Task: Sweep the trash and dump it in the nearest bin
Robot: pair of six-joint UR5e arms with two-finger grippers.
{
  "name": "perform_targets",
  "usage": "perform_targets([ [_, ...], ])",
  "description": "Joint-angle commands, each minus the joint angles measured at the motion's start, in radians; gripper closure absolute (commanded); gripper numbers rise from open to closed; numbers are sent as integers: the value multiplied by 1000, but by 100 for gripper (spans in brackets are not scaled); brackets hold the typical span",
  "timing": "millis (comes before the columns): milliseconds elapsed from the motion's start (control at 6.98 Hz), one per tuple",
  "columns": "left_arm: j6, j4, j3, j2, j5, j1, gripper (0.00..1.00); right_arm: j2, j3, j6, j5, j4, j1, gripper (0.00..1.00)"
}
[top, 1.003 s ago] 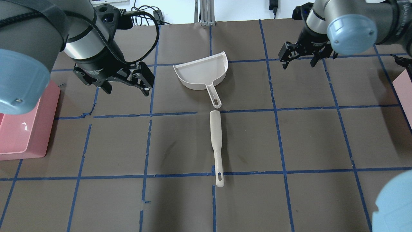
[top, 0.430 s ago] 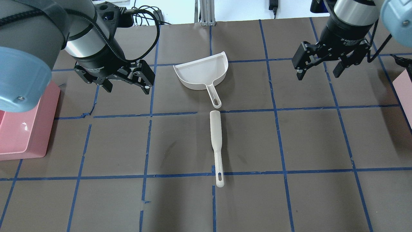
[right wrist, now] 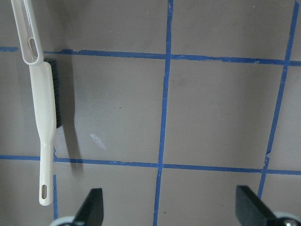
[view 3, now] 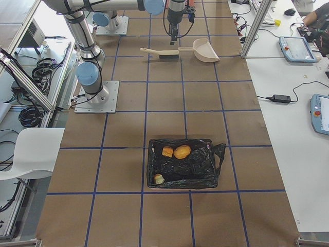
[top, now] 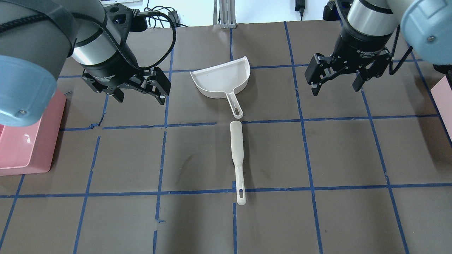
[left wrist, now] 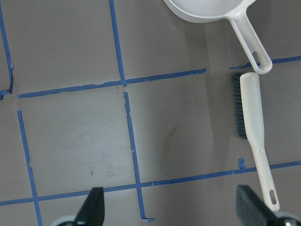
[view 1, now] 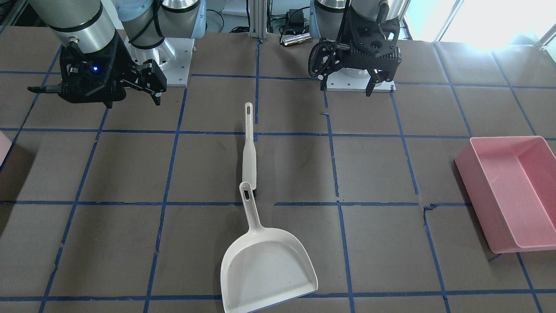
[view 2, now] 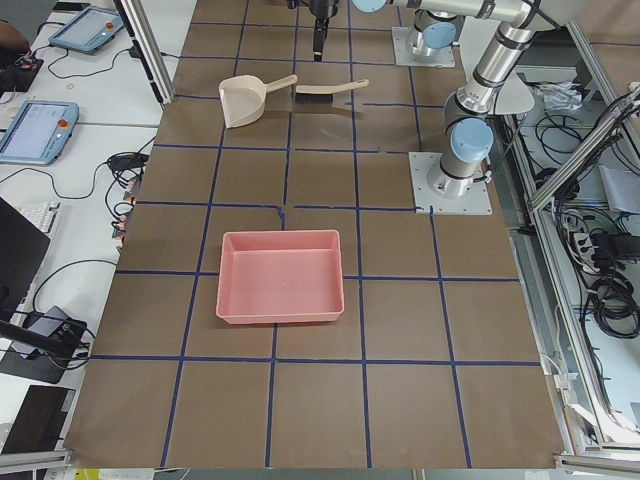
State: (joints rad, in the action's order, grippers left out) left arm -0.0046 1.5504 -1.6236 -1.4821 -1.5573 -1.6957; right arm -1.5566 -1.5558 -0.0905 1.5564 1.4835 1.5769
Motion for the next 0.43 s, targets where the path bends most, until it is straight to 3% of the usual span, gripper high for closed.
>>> perform_targets([
  [0,-2,-1,-4,0,-10,-1,0,24,0,-14,5,34,2,0],
  [287,-2,-1,-2,2,3,-5,0,17,0,-11,4,31,-3,0],
])
